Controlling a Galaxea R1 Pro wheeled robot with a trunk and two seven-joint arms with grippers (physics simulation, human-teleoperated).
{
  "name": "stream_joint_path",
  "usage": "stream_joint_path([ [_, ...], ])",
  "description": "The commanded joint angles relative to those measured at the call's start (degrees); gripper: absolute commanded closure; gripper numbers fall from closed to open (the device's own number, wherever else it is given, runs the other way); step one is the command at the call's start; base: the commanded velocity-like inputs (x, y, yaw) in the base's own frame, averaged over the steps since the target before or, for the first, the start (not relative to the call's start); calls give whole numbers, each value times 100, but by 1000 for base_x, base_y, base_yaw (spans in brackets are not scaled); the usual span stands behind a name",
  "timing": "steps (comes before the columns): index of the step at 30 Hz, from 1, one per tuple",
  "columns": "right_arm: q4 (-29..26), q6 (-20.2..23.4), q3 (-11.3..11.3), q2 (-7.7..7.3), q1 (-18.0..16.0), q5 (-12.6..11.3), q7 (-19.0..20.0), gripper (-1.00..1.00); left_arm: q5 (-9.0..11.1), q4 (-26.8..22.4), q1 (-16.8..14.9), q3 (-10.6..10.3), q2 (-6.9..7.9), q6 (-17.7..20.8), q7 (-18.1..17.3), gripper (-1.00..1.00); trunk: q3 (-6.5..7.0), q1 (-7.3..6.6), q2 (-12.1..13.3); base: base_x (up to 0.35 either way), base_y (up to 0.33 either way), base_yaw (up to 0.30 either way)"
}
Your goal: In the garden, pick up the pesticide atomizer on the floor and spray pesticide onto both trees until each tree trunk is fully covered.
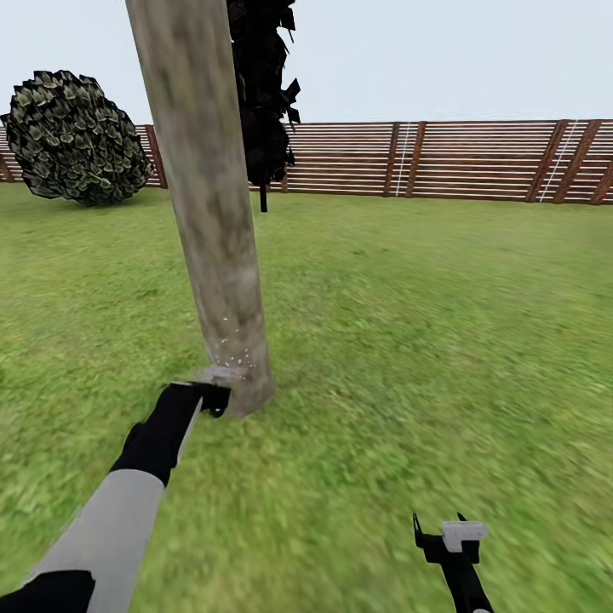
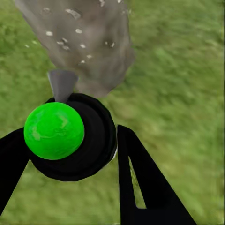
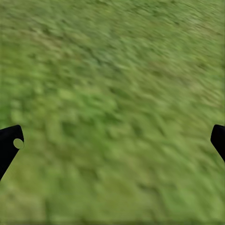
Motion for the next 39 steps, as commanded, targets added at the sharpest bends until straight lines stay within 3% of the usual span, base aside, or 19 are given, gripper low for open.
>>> stream_joint_path([
  [1, 0, 0, 1, 0, 0, 0, 0, -100, -78, -3, -9, -33, -89, 6, 3, 100, 0, 0, 0, 0, 0, 0],
  [4, 0, 0, 1, 0, 0, 0, 0, -100, -94, -7, -27, -86, -255, 30, 10, 100, 0, 0, 0, 0, 0, 0],
  [7, 0, 0, -2, 0, 0, 0, 0, -100, -102, 0, -36, -65, -180, 33, 14, 100, 0, 0, 0, 0, 0, 0],
  [8, 0, 0, 0, 0, 0, 0, 0, -100, -102, 1, -38, -44, -71, 34, 17, 100, 0, 0, 0, 0, 0, 0],
  [10, 0, 0, 3, 0, 0, 0, 0, -100, -88, 2, -132, -20, 408, 108, 12, 100, 0, 0, 0, 0, 0, 0],
  [11, 0, 0, 4, 0, 0, 0, 0, -100, -82, 2, -194, -18, 516, 136, 12, 100, 0, 0, 0, 0, 0, 0],
  [13, 0, 0, 1, 0, 0, 0, 0, -100, -78, -2, -249, -19, 577, 161, 12, 100, 0, 0, 0, 0, 0, 0],
  [15, 0, 0, 1, 0, 0, 0, 0, -100, -72, -21, -269, -55, 531, 171, 14, 100, 0, 0, 0, 0, 0, 0],
  [17, 0, 0, 2, 0, 0, 0, 0, -100, -76, -119, -271, -70, 373, 177, 18, 100, 0, 0, 0, 0, 0, 0],
  [20, 0, 0, 4, 0, 0, 0, 0, -100, -85, -465, -273, -87, -77, 441, 27, 100, 0, 0, 0, 0, 0, 0],
  [22, 2, 0, 4, 0, 0, 0, 0, -100, -79, -693, -263, -181, -171, 766, 27, 100, 0, 0, 0, 0, 0, 0],
  [25, 3, 0, 4, 0, 0, 0, 0, -100, -90, -919, -232, -423, -166, 975, 23, 100, 0, 0, 0, 0, 0, 0],
  [28, 2, 0, 5, 0, 0, 0, 0, -100, -99, -948, -252, -397, -50, 1009, 26, 100, 0, 0, 0, 0, 0, 0],
  [30, 3, 0, 5, 0, 0, 0, 0, -100, -82, -955, -282, -200, 368, 1017, -1, 100, 0, 0, 0, 0, 0, 0],
  [33, 4, 0, 5, 0, 0, 0, 0, -100, -70, -956, -311, -76, 576, 1018, -12, 100, 0, 0, 0, 0, 0, 0],
  [37, 7, 0, 5, 0, 0, 0, 0, -100, -45, -1136, -292, -97, 468, 1031, -15, 100, 0, 0, 0, 0, 0, 0],
  [39, 8, 0, 5, 0, 0, 0, 0, -100, -58, -1285, -273, -232, 94, 1201, -15, 100, 0, 0, 0, 0, 0, 0],
])
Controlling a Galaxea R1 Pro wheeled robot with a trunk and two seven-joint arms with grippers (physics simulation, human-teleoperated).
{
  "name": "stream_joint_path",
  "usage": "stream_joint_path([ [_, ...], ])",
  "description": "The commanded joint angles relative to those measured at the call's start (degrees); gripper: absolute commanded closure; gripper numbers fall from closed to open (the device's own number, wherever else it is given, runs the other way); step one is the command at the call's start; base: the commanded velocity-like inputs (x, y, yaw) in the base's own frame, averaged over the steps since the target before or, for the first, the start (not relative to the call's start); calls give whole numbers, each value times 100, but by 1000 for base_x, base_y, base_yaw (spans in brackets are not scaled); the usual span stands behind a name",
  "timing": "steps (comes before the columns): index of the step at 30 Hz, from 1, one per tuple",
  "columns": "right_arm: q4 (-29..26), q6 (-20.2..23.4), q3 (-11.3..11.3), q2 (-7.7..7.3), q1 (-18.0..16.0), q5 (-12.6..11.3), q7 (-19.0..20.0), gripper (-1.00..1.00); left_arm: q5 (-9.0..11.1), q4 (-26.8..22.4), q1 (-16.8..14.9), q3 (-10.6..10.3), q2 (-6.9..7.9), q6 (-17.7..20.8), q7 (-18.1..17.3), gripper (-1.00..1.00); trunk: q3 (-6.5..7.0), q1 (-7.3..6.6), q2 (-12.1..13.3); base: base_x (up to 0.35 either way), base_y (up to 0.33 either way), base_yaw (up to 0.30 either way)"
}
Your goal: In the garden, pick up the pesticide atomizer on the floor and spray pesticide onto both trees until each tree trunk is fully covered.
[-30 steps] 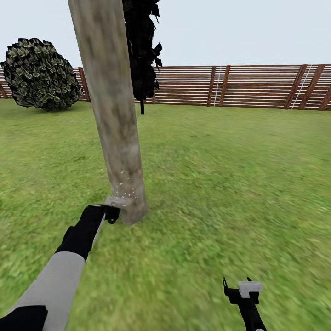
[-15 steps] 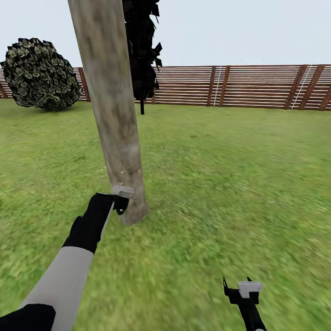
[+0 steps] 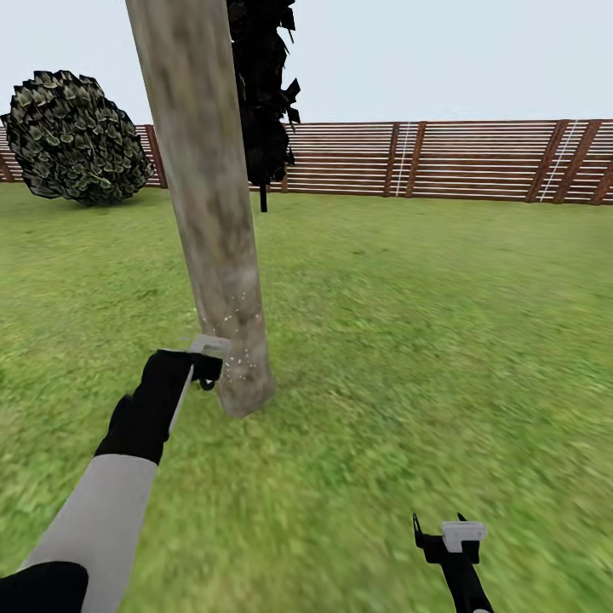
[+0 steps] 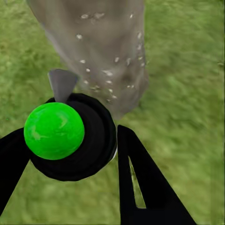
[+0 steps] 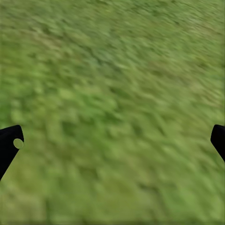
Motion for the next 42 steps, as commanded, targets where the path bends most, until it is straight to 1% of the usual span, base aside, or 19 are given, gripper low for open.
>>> stream_joint_path([
  [1, 0, 0, 0, 0, 0, 0, 0, -100, -77, -104, 6, -99, -143, 101, 1, 100, 0, 0, 0, 0, 0, 0],
  [3, 0, 0, 0, 0, 0, 0, 0, -100, -74, -249, 7, -250, -234, 215, 1, 100, 0, 0, 0, 0, 0, 0],
  [6, 0, 0, 0, 0, 0, 0, 0, -100, -81, -322, -27, -297, -207, 280, 1, 100, 0, 0, 0, 0, 0, 0],
  [8, 0, 0, 0, 0, 0, 1, 0, -100, -87, -324, -35, -235, -77, 287, -3, 100, 0, 0, 0, 0, 0, 0],
  [10, 0, 0, 0, 0, 0, 4, 0, -100, -69, -325, -50, 20, 276, 285, -10, 100, 0, 0, 0, 0, 0, 0],
  [13, 0, 0, 0, 0, 0, 3, 0, -100, -61, -327, -76, 187, 419, 288, -16, 100, 0, 0, 0, 0, 0, 0],
  [16, 0, 0, 0, 0, 0, 7, 0, -100, -56, -386, -88, 163, 310, 313, -27, 100, 0, 0, 0, 0, 0, 0],
  [20, 0, 0, 0, 0, 0, 8, 0, -100, -61, -672, -95, -158, -86, 587, -28, 100, 0, 0, 0, 0, 0, 0],
  [21, 0, 0, 0, 0, 0, 9, 0, -100, -64, -713, -105, -223, -134, 613, -28, 100, 0, 0, 0, 0, 0, 0],
  [24, 0, 0, 0, 0, 0, 9, 0, -100, -82, -749, -116, -268, -110, 637, -27, 100, 0, 0, 0, 0, 0, 0],
  [26, 0, 0, 0, 0, 0, 9, 3, -100, -95, -728, -117, -226, 64, 637, -20, 100, 0, 0, 0, 0, 0, 0],
  [27, 0, 0, 0, 0, 0, 9, 4, -100, -86, -708, -118, -160, 267, 637, -27, 100, 0, 0, 0, 0, 0, 0],
  [29, 0, 0, 0, 0, 0, 9, 5, -100, -68, -676, -118, -31, 542, 640, -36, 100, 0, 0, 0, 0, 0, 0],
  [30, 0, 0, 0, 0, 0, 9, 8, -100, -52, -532, -61, 255, 818, 599, -46, 100, 0, 0, 0, 0, 0, 0],
  [34, 0, 0, 0, 0, 0, 9, 8, -100, -58, -583, -62, 93, 586, 598, -39, 100, 0, 0, 0, 0, 0, 0],
  [35, 0, 0, 0, 0, 0, 9, 9, -100, -68, -600, -60, -93, 387, 598, -30, 100, 0, 0, 0, 0, 0, 0],
  [36, 0, 0, 0, 0, 0, 9, 9, -100, -70, -603, -58, -178, 300, 603, -24, 100, 0, 0, 0, 0, 0, 0],
  [39, 0, 0, 0, 0, 0, 9, 8, -100, -65, -603, -68, -256, 214, 602, -22, 100, 0, 0, 0, 0, 0, 0],
  [42, 0, 0, 0, 0, 0, 9, 9, -100, -70, -588, -51, -227, 267, 596, -39, 100, 0, 0, 0, 7, 5, 0],
])
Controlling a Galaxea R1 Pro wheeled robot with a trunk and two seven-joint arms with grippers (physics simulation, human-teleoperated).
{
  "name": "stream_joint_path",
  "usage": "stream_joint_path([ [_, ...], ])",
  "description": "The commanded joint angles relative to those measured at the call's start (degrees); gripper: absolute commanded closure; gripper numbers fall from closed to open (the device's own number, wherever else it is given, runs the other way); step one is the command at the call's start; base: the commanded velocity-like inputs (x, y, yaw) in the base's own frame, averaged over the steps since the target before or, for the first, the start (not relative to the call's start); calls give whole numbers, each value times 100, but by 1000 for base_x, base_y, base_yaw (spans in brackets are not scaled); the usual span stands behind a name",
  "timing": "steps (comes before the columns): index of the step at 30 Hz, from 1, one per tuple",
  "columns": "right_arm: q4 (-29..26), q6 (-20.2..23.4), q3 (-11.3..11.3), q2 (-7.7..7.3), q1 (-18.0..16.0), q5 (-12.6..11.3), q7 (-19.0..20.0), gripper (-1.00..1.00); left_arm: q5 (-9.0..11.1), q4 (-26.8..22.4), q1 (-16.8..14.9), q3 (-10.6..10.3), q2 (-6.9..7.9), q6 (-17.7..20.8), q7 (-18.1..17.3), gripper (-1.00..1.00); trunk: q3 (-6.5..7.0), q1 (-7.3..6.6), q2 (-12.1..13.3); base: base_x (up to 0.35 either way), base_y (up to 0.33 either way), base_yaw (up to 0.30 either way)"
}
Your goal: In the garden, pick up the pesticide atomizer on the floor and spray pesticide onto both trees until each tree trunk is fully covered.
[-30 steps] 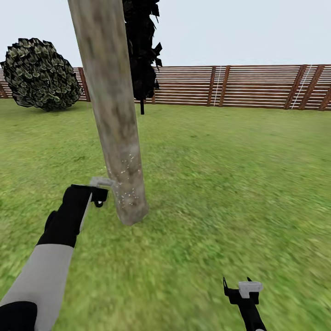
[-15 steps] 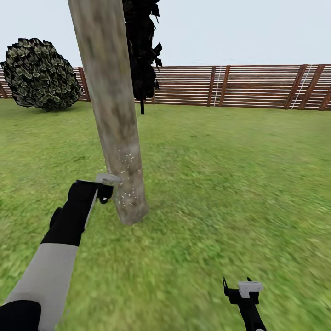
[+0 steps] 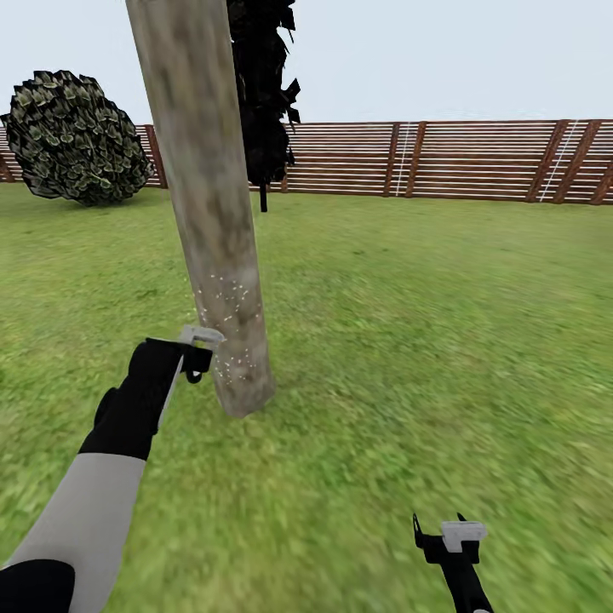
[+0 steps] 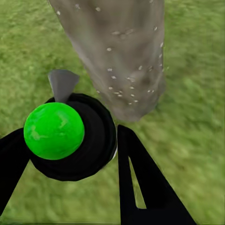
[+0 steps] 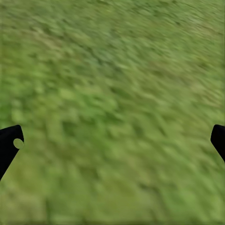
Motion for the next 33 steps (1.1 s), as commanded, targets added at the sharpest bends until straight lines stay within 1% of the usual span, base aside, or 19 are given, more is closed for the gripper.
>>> stream_joint_path([
  [1, 0, 0, 0, 0, 0, 0, 0, -100, 11, 16, 1, 27, 17, -3, -3, 100, 0, 0, 0, 66, 52, 0],
  [3, 0, 0, 0, 0, 0, 0, 0, -100, 8, 52, 8, 192, 136, -18, -4, 100, 0, 0, 0, 171, 150, 0],
  [4, 0, 0, 0, 0, 0, 0, 0, -100, 7, 63, 16, 245, 216, -23, 3, 100, 0, 0, 0, 224, 201, 0],
  [5, 0, 0, 0, 0, 0, 0, 0, -100, 6, 68, 23, 256, 246, -26, 14, 100, 0, 0, 0, 230, 207, 0],
  [7, 0, 0, 3, 0, 0, 0, 0, -100, 2, 120, 54, 268, 278, -32, 36, 100, 0, 0, 0, 233, 209, 0],
  [10, 0, 0, 2, 0, 0, 0, 0, -100, -11, 481, 184, 268, 294, -76, 74, 100, 0, 0, 0, 75, 67, 0],
  [12, 0, 0, 2, 0, 0, 0, 0, -100, -14, 707, 288, 267, 288, -222, 82, 100, 0, 0, 0, 18, 16, 0],
  [17, 0, 0, 1, 0, 0, 0, 0, -100, 1, 1701, 540, 314, 289, -1313, 122, 100, 0, 0, 0, 2, 2, 0],
  [18, 0, 0, 0, 0, 0, 0, 0, -100, 3, 1904, 560, 508, 287, -1620, 132, 100, 0, 0, 0, 0, 0, 0],
  [19, 3, 0, 0, 0, 0, 0, 0, -100, 4, 1989, 567, 757, 267, -1821, 167, 100, 0, 0, 0, 0, 0, 0],
  [21, 47, 0, 6, 3, 0, 2, 0, -100, 15, 2068, 574, 1110, 232, -2153, 301, 100, 0, 0, 0, 0, 0, 0],
  [22, 82, 0, 8, 5, 0, 1, 0, -100, 21, 2122, 589, 1181, 212, -2312, 380, 100, 0, 0, 0, 0, 0, 0],
  [23, 127, 0, 11, 8, 0, 0, 0, -100, 17, 2403, 638, 1283, 139, -2758, 674, 100, 0, 0, 0, 0, 0, 0],
  [24, 142, 0, 13, 8, 0, 0, 0, -100, 24, 2599, 653, 1313, 119, -2948, 863, 100, 0, 0, 0, 0, 0, 0],
  [26, 152, 0, 16, 9, 0, 0, 2, -100, 67, 2989, 675, 1334, 95, -3144, 1052, 100, 0, 0, 0, 0, 0, 0],
  [27, 155, 0, 17, 12, 0, 0, 5, -100, 137, 3346, 682, 1338, 60, -3381, 1128, 100, 0, 0, 0, 0, 0, 0],
  [28, 157, 0, 17, 15, 0, 0, 7, -100, 199, 3704, 686, 1343, 19, -3816, 1218, 100, 0, 0, 0, 0, 0, 0],
  [30, 158, 0, 17, 17, 0, 0, 9, -100, 250, 4009, 693, 1352, -38, -4270, 1350, 100, 0, 0, 0, 0, 0, 0],
  [33, 157, 0, 18, 23, 0, 0, 9, -100, 263, 4443, 704, 1359, -99, -4464, 1473, 100, 0, 0, 0, 0, -2, 0],
])
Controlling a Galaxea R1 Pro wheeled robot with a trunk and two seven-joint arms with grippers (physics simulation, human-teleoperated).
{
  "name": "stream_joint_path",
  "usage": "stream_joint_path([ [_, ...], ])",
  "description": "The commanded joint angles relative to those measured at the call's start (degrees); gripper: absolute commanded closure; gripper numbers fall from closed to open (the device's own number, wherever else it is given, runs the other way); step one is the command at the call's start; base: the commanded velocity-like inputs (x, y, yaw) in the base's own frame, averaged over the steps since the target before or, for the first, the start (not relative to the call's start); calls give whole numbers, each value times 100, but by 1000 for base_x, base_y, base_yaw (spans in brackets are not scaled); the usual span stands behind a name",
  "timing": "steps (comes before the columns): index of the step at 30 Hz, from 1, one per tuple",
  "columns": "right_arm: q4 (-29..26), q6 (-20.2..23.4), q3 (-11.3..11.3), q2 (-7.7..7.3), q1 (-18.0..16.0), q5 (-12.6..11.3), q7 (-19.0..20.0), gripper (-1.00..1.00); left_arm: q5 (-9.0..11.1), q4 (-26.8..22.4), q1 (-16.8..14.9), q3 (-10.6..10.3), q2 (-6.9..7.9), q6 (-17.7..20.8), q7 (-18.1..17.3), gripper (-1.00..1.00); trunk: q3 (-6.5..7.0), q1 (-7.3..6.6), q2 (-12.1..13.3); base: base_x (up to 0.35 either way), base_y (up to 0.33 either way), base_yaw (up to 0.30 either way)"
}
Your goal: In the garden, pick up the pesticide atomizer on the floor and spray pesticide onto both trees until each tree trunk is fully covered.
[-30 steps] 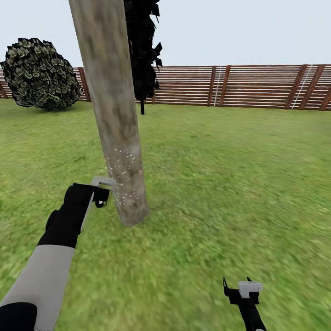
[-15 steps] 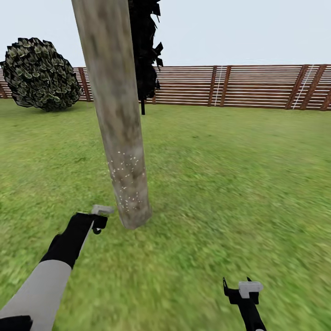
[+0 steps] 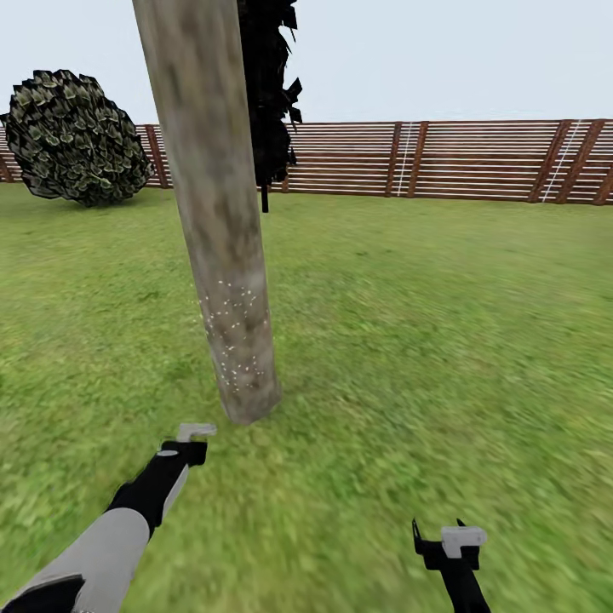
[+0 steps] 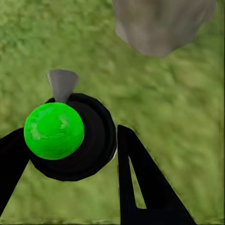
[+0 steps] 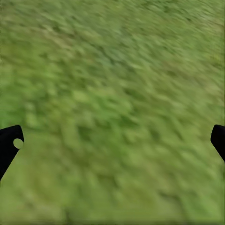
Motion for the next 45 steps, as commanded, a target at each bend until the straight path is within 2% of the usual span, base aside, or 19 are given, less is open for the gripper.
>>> stream_joint_path([
  [1, -3, 0, -1, 2, 0, 0, 0, -100, -11, 69, -6, 8, 21, -62, 22, 100, 1, -1, 0, 0, -108, 0],
  [4, -3, 0, 4, 3, 0, 0, -2, -100, -14, 120, -2, 285, 62, -134, 53, 100, 1, -1, 0, 0, -214, 0],
  [5, -6, 0, 7, 3, 0, 0, -7, -100, -19, 129, -1, 569, 59, -155, 59, 100, 1, -1, 0, 0, -260, 56],
  [7, -7, 0, 4, 5, 0, -5, -8, -100, -21, 141, 0, 695, 55, -163, 56, 100, 1, -1, 0, 0, -267, 166],
  [12, -1, 0, 0, 3, 0, -9, -9, -100, -28, 181, 0, 721, -14, -178, 46, 100, 1, -1, 0, 0, -270, 255],
  [15, 1, 0, 0, 5, 0, -9, -9, -100, -33, 191, 0, 724, -30, -320, 46, 100, 1, -1, 0, 36, -270, 275],
  [19, 1, 0, -1, 3, 0, -9, -9, -100, -35, 194, 0, 724, -32, -381, 52, 100, 1, -1, 0, 142, -264, 247],
  [29, 1, 0, 0, 3, 0, -9, -9, -100, -22, 195, 0, 724, -32, -386, 53, 100, 1, -1, 0, 76, -267, 25],
  [45, 1, 0, -1, 3, 0, -7, -9, -100, -21, 195, 0, 724, -41, -386, 60, 100, 1, -1, 0, 0, -274, 274],
])
